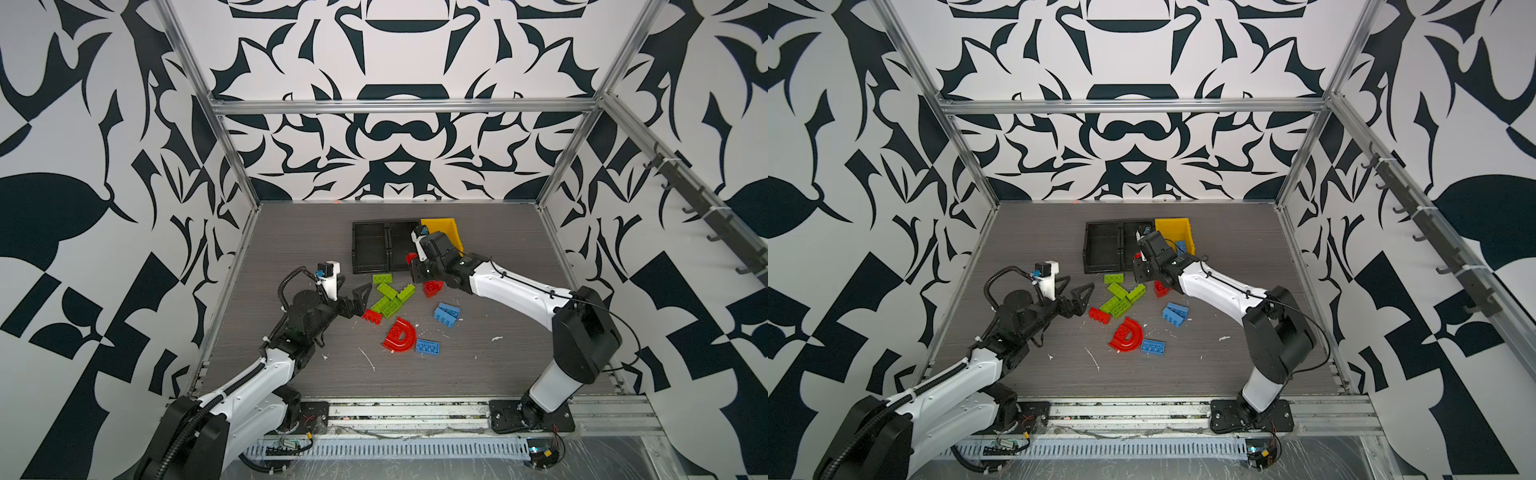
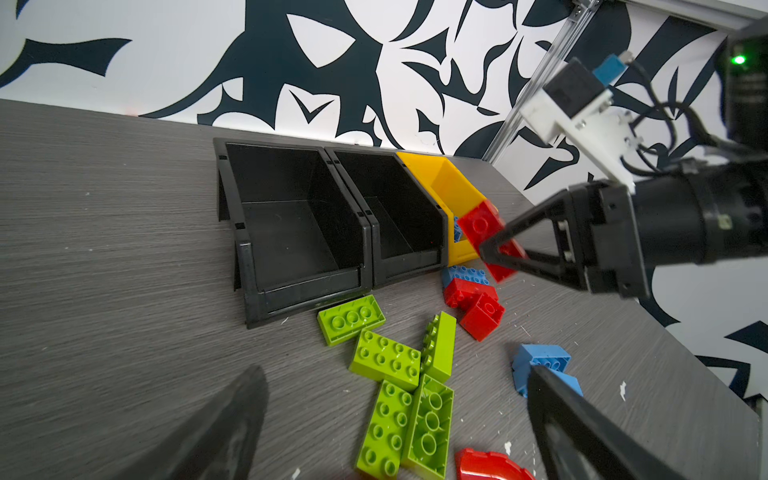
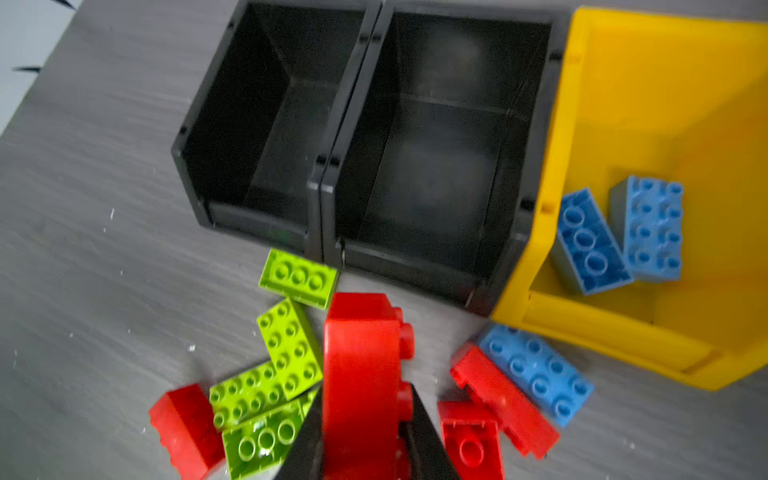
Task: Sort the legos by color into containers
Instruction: 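Carry the red brick to the black bin beside the yellow bin and release, then move the right gripper back to the pile and grasp the red curved arch piece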
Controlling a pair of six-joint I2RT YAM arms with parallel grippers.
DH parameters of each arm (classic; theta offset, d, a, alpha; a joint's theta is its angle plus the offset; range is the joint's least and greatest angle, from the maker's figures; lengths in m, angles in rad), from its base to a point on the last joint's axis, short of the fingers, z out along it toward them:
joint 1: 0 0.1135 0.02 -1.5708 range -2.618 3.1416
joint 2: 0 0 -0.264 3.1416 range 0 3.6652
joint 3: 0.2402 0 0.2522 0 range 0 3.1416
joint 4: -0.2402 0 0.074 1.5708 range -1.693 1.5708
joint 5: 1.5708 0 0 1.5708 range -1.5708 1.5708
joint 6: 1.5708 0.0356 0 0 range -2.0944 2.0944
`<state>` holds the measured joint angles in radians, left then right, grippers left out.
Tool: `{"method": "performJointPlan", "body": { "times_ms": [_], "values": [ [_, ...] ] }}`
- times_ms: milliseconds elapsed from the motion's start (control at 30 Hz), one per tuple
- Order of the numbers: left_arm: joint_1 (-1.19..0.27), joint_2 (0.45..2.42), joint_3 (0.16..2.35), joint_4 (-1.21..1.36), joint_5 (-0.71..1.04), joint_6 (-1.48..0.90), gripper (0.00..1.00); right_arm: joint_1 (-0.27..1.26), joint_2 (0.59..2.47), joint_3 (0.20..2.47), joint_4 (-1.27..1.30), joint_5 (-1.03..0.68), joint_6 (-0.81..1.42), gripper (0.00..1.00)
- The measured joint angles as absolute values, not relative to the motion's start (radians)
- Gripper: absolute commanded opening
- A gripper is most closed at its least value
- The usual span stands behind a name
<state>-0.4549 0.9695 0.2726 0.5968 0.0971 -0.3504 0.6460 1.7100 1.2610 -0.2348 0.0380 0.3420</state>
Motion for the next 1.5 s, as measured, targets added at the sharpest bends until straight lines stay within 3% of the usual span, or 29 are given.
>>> {"method": "performJointPlan", "body": {
  "times_ms": [400,700,767,867,967,1200,1500],
  "values": [
    [-0.455,0.937,0.273,0.578,0.075,-0.347,1.00,0.565,2.002,1.526,-0.229,-0.005,0.287,0.19],
    [-0.455,0.934,0.273,0.573,0.071,-0.347,1.00,0.557,2.085,1.591,-0.238,-0.019,0.284,0.23],
    [-0.455,0.934,0.273,0.571,0.071,-0.347,1.00,0.555,2.090,1.592,-0.245,-0.019,0.284,0.28],
    [-0.455,0.934,0.273,0.571,0.071,-0.347,1.00,0.553,2.093,1.604,-0.260,-0.022,0.287,0.44],
    [-0.455,0.938,0.273,0.571,0.071,-0.347,1.00,0.551,2.093,1.619,-0.272,-0.023,0.282,0.50],
    [-0.455,0.940,0.273,0.571,0.071,-0.347,1.00,0.559,2.008,1.576,-0.297,-0.027,0.272,0.54],
    [-0.455,0.928,0.272,0.570,0.063,-0.348,1.00,0.700,1.676,1.259,-0.346,-0.060,0.269,0.55]
  ]
}}
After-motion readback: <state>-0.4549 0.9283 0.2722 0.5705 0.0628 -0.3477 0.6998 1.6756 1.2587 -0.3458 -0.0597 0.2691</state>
